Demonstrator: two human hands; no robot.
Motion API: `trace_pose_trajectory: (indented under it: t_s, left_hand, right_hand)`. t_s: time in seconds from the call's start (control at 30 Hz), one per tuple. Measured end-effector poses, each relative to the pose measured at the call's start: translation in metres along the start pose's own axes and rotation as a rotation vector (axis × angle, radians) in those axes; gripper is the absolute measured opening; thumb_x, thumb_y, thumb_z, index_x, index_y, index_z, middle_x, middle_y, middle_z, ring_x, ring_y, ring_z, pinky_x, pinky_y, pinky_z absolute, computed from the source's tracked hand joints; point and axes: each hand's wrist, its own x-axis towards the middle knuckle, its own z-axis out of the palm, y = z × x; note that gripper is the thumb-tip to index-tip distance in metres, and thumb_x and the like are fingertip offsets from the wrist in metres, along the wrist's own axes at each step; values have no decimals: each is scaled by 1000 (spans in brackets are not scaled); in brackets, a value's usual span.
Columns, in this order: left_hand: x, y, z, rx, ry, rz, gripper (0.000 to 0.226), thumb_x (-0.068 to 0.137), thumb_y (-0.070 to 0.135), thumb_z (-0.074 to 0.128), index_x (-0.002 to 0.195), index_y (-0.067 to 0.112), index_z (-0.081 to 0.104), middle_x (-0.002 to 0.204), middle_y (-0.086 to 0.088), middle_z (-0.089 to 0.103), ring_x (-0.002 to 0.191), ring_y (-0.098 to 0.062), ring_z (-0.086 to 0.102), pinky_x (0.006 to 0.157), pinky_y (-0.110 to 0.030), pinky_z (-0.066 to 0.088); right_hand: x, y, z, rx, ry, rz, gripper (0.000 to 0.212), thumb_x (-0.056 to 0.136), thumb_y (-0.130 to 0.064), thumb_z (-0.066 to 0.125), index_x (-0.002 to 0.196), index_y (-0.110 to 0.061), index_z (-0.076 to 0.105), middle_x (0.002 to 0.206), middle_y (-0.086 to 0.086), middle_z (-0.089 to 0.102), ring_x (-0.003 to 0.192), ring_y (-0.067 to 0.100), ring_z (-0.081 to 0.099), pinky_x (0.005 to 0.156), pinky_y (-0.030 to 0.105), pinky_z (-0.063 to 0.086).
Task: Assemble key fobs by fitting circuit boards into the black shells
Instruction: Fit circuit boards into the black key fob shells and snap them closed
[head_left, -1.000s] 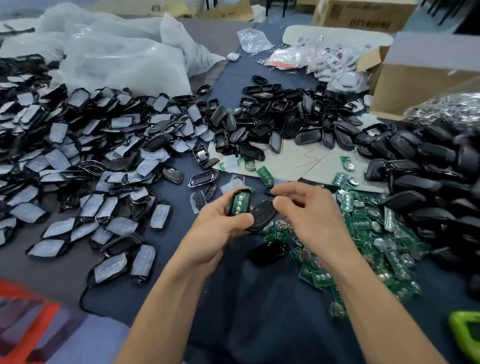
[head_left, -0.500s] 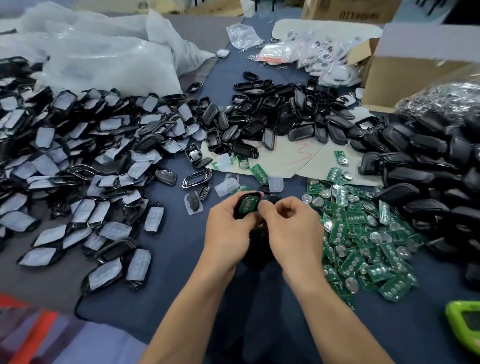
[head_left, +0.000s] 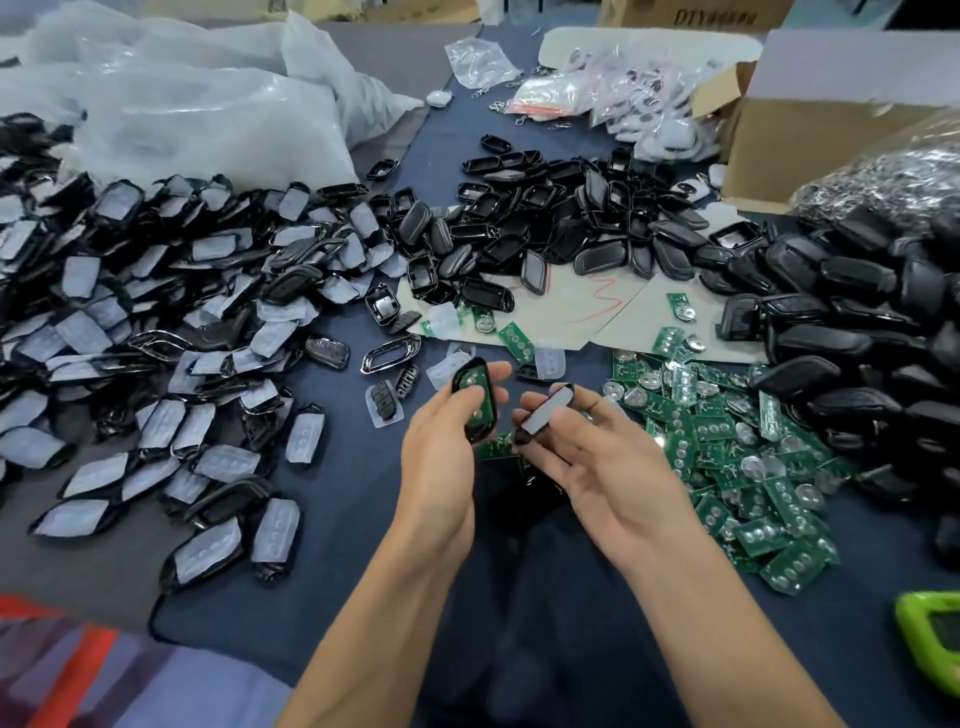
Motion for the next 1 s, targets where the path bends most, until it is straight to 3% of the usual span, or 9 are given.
trace_pose_trajectory:
  t_s: [0.1, 0.2, 0.27, 0.4, 0.57, 0.7, 0.8, 1.0]
  left_hand:
    - [-1, 0, -2, 64, 1, -43, 35, 86, 35, 50, 101, 34, 82, 110, 2, 76, 106, -16, 67, 95, -36, 54]
    - [-1, 0, 0, 193, -21, -11, 38, 93, 16, 49, 101, 35, 81, 99, 8, 79, 88, -9, 68, 80, -23, 54]
    - [1, 0, -2, 259, -47, 27, 43, 91, 2, 54, 101, 35, 81, 94, 5, 79, 80, -9, 63, 78, -22, 52]
    - [2, 0, -7, 272, -39, 100, 47, 86, -4, 67, 100, 39, 81, 78, 8, 70, 68, -6, 54, 67, -18, 49]
    - [5, 0, -7, 272, 51, 148, 47, 78, -5, 76, 91, 40, 83, 85, 13, 78, 76, -4, 68, 73, -21, 56]
    - [4, -1, -7, 346, 93, 156, 39, 77, 8, 77, 87, 45, 81, 86, 16, 79, 80, -1, 74, 80, -32, 62]
    - [1, 1, -6, 358, 75, 152, 29, 74, 21, 73, 93, 42, 80, 88, 12, 80, 86, -6, 77, 86, -39, 63]
    - [-2, -3, -5, 360, 44, 174, 35, 88, 3, 73, 91, 38, 78, 89, 16, 80, 86, -2, 77, 81, -29, 64]
  right_hand:
    - [-3, -1, -4, -3, -55, 2, 28, 90, 8, 61, 114, -4, 64, 109, 18, 76, 94, 26, 75, 84, 37, 64]
    - [-2, 0, -4, -44, -62, -26, 29, 85, 3, 66, 111, -7, 70, 107, 14, 77, 93, 23, 75, 87, 35, 63]
    - [-1, 0, -6, -98, -59, -50, 26, 91, 6, 63, 111, -9, 71, 106, 12, 78, 93, 20, 75, 88, 34, 62]
    - [1, -1, -8, -250, -55, -93, 28, 94, 5, 64, 111, -15, 73, 106, 6, 80, 94, 13, 75, 86, 28, 61]
    - [2, 3, -6, -478, -77, -195, 32, 92, 7, 67, 105, -22, 76, 100, 0, 81, 93, 11, 76, 88, 31, 62]
    - [4, 5, -5, -664, -42, -293, 38, 85, 5, 73, 107, -25, 77, 99, -11, 80, 96, 4, 75, 82, 18, 56]
    - [5, 8, -6, -746, 0, -342, 40, 81, 3, 76, 112, -23, 77, 98, -14, 80, 96, 2, 74, 84, 18, 57]
    - [3, 12, -1, -895, 61, -416, 39, 78, -4, 78, 102, -35, 77, 93, -26, 77, 93, -9, 71, 82, 9, 53]
